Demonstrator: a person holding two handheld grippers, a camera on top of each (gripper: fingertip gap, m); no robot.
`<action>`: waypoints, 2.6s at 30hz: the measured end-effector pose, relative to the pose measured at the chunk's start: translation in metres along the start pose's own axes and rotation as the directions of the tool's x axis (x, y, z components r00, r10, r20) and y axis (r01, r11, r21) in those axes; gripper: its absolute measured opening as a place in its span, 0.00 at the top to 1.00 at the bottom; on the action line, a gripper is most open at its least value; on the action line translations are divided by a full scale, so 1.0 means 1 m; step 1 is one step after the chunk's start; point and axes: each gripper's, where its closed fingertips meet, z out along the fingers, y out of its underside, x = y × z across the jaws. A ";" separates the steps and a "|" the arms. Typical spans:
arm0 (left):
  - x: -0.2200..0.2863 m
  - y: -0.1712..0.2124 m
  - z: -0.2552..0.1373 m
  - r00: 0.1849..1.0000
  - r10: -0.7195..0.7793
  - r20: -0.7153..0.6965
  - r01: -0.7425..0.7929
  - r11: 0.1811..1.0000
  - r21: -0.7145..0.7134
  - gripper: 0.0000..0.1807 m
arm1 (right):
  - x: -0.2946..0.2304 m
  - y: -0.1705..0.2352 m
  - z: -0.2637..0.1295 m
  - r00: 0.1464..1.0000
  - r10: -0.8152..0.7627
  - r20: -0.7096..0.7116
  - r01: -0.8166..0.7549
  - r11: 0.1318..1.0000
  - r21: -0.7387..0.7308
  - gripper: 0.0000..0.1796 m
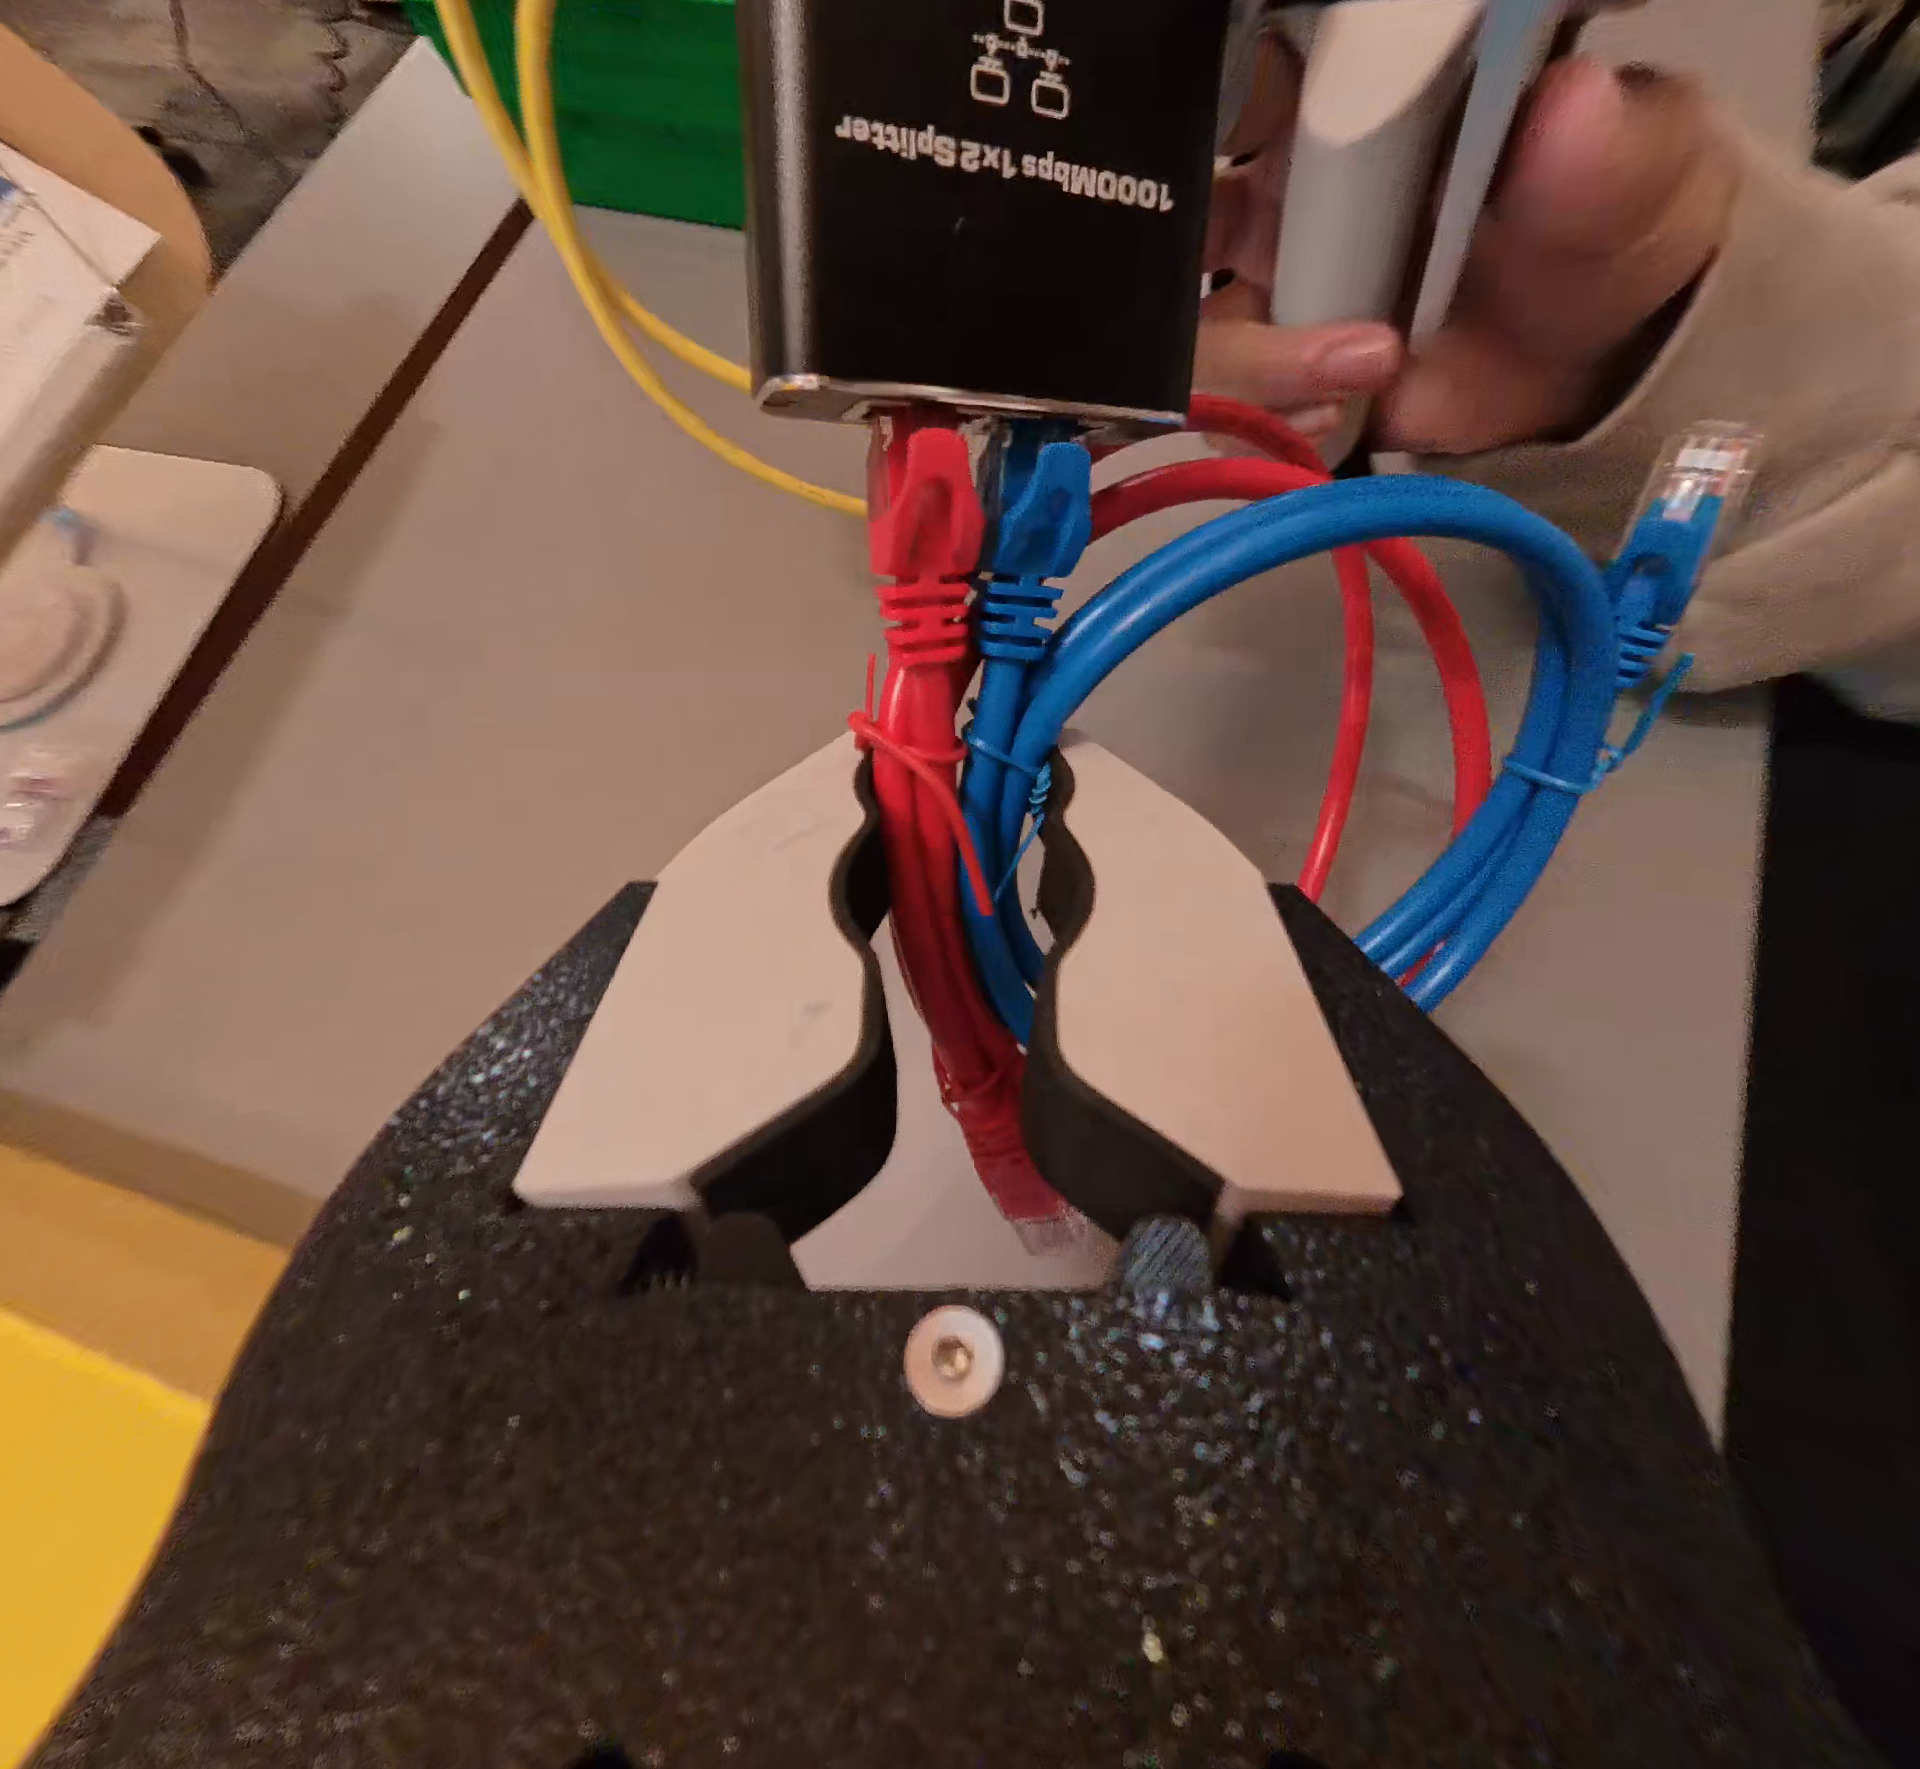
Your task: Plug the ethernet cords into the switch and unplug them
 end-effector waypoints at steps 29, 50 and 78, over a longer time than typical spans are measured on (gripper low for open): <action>-0.031 -0.042 -0.011 0.728 0.361 0.583 -0.514 0.850 0.116 0.76 | 0.019 -0.009 -0.004 0.903 0.428 -0.030 -0.397 0.861 0.317 0.86; -0.019 -0.036 -0.007 0.985 0.067 0.158 -0.100 0.973 0.206 0.81 | 0.039 -0.011 -0.034 0.957 0.012 -0.291 -0.021 0.999 -0.028 0.79; -0.048 -0.006 0.100 0.993 0.057 0.103 -0.078 0.972 0.220 0.82 | 0.125 0.037 -0.036 0.780 0.536 -0.322 -0.491 0.844 0.215 0.91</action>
